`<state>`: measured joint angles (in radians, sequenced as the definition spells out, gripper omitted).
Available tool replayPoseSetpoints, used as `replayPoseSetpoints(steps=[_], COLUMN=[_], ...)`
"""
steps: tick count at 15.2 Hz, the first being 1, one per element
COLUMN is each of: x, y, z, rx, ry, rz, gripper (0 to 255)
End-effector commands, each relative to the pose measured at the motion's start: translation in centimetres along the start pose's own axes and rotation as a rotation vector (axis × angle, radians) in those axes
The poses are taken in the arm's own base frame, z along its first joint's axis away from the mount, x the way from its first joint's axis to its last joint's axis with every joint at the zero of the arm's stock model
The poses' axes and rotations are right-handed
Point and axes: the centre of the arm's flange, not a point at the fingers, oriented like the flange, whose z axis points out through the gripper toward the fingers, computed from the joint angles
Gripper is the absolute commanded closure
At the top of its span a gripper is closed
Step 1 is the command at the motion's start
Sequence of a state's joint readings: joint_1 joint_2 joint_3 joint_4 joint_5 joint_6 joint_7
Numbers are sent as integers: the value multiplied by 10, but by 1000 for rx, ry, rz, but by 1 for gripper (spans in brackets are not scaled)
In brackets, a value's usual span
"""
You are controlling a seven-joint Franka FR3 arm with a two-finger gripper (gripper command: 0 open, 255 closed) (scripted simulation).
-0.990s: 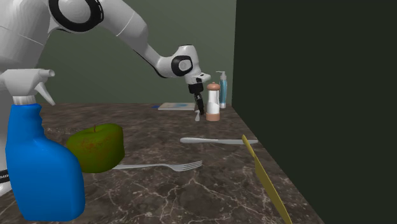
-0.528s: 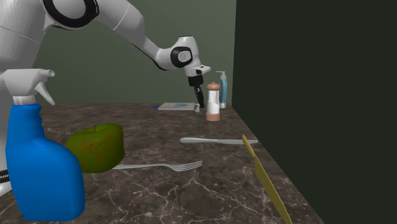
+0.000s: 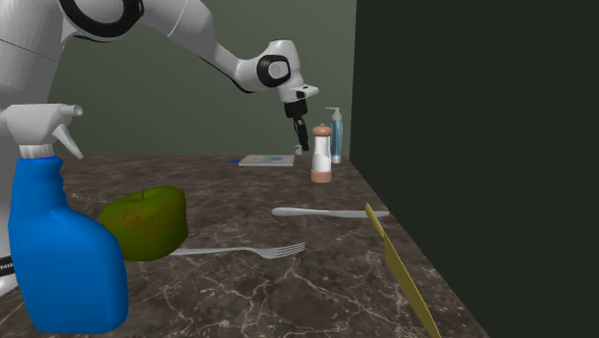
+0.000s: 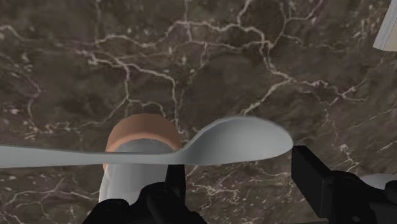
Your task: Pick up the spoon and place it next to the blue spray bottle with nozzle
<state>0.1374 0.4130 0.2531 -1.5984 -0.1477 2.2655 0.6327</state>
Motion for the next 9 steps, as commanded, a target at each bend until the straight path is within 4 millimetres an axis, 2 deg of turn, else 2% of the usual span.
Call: replayPoseSetpoints(steps=[1,9], x=[1,11], y=[-2,-7], z=[-11,-51], rx=[0,0], ry=[0,0], rz=[0,0], gripper=[255,255])
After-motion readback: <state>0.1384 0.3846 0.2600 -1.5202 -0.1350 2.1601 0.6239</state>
